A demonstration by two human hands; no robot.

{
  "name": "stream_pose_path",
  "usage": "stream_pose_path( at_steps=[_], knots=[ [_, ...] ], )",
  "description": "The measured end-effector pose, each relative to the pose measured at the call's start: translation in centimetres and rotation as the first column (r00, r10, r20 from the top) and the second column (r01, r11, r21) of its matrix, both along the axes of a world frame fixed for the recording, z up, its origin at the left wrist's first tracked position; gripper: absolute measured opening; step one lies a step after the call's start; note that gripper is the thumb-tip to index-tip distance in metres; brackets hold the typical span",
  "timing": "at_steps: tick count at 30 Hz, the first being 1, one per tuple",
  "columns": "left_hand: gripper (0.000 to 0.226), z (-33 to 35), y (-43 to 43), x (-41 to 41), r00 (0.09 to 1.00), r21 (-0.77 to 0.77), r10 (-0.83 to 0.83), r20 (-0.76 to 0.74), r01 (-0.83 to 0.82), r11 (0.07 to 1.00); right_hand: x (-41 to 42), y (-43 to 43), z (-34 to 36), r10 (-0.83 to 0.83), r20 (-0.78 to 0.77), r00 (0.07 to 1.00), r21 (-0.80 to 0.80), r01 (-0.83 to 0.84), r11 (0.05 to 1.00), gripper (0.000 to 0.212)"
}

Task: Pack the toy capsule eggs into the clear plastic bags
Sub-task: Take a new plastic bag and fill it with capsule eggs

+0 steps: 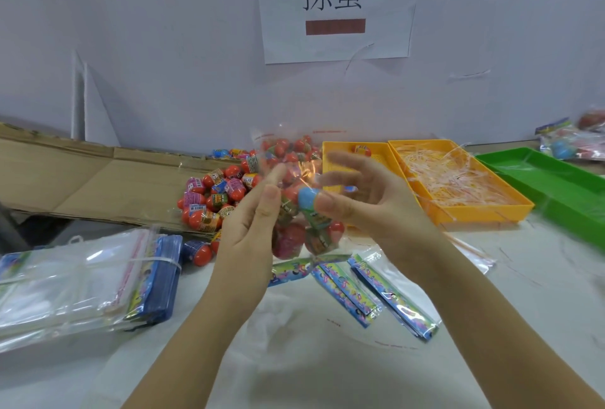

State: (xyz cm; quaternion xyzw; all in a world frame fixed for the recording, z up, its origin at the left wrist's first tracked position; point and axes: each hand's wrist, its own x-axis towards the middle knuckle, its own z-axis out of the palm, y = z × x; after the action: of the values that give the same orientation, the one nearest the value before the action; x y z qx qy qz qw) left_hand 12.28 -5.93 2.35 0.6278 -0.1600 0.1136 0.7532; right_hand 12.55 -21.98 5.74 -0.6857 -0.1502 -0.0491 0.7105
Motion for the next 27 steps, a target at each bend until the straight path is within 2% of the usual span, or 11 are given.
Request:
stream_pose_path(
  at_steps=[2, 3, 7, 11, 16, 19, 27],
  knots=[
    [0.050, -0.17, 0.09, 0.22, 1.000, -0.031, -0.010, -0.022, 0.010, 0.999, -0.01, 0.07, 0.01, 0.011, -0.027, 1.000, -0.032, -0.012, 0.999, 0.037],
    [0.051, -0.16, 0.08, 0.26, 0.999, -0.039, -0.014, -0.028, 0.013, 0.999, -0.05, 0.12, 0.00, -0.004, -0.027, 1.000, -0.027, 0.003, 1.000, 0.030],
    [0.027, 0.27, 0.10, 0.37, 0.997, -0.119, 0.074, -0.037, -0.078, 0.990, -0.08, 0.11, -0.05, -0.013, -0.002, 1.000, -0.020, 0.013, 1.000, 0.019],
    [0.026, 0.48, 0.38, 0.52, 0.980, -0.227, 0.178, -0.093, -0.195, 0.954, -0.07, 0.19, -0.07, 0.004, -0.026, 1.000, -0.004, -0.004, 1.000, 0.018],
    [0.025, 0.79, 0.20, 0.04, 0.975, -0.176, 0.217, -0.045, -0.222, 0.959, -0.04, 0.47, -0.24, -0.034, -0.007, 0.999, -0.036, 0.034, 0.999, 0.032],
    [0.014, 0.60, 0.16, 0.18, 0.969, -0.205, 0.242, -0.049, -0.247, 0.947, -0.11, 0.53, -0.25, -0.026, 0.009, 1.000, -0.064, 0.026, 0.998, 0.037],
    [0.012, 0.53, 0.16, 0.40, 0.981, -0.324, 0.171, -0.093, -0.192, 0.926, -0.03, 0.50, -0.05, 0.044, -0.043, 0.998, 0.106, -0.040, 0.994, 0.023]
  ],
)
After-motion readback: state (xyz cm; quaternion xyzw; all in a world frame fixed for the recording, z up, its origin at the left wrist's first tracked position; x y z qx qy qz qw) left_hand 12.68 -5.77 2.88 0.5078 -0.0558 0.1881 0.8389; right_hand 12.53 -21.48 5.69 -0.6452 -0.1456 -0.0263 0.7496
